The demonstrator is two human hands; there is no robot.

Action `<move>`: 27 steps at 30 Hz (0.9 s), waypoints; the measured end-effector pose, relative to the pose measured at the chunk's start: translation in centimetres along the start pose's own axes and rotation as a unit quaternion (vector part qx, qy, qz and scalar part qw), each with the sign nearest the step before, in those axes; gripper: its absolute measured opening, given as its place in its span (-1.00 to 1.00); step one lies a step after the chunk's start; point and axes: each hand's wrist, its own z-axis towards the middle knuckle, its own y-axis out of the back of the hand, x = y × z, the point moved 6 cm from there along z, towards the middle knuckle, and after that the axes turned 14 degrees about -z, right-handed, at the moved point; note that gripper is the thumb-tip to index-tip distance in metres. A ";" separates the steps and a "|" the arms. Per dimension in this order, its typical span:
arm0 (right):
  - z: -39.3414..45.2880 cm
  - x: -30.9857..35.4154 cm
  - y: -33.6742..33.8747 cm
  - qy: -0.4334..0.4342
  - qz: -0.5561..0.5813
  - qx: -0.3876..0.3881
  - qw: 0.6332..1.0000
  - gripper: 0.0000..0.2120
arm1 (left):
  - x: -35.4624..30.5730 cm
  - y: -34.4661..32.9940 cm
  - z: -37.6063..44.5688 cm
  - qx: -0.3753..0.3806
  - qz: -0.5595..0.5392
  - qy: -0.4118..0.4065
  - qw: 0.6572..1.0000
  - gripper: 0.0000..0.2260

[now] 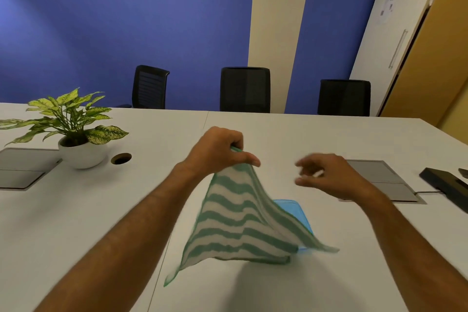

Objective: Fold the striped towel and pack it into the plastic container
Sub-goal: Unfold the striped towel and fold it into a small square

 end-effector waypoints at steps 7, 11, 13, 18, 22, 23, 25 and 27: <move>2.1 9.8 -0.8 0.099 0.149 -0.048 0.983 -0.34 | -2.7 -2.7 1.7 -0.024 -0.049 -0.043 0.998 -0.62; 2.4 10.4 -0.4 0.093 0.183 -0.095 0.974 -0.69 | -2.5 -2.2 1.7 -0.086 -0.087 -0.053 0.991 -0.69; 2.5 10.3 0.0 0.083 0.196 -0.112 0.971 -0.85 | -2.0 -2.0 1.6 -0.101 -0.140 -0.059 0.983 -0.71; 2.8 10.2 1.8 0.064 0.254 -0.140 0.955 -0.99 | -0.5 -2.3 0.9 -0.079 -0.245 -0.049 0.965 -0.73; 3.4 9.7 2.9 0.053 0.239 -0.174 0.954 -0.94 | 0.6 -3.1 0.9 -0.018 -0.258 -0.015 0.966 -0.76; 3.5 9.6 3.1 0.055 0.235 -0.182 0.953 -0.94 | 0.8 -3.2 0.8 -0.006 -0.248 -0.011 0.969 -0.79; 3.6 9.1 3.8 0.052 0.243 -0.196 0.949 -0.96 | 1.3 -3.3 0.8 0.017 -0.225 -0.001 0.974 -0.89; 3.8 8.6 4.5 0.045 0.257 -0.208 0.942 -0.95 | 2.1 -3.1 0.9 0.032 -0.212 0.013 0.977 -0.96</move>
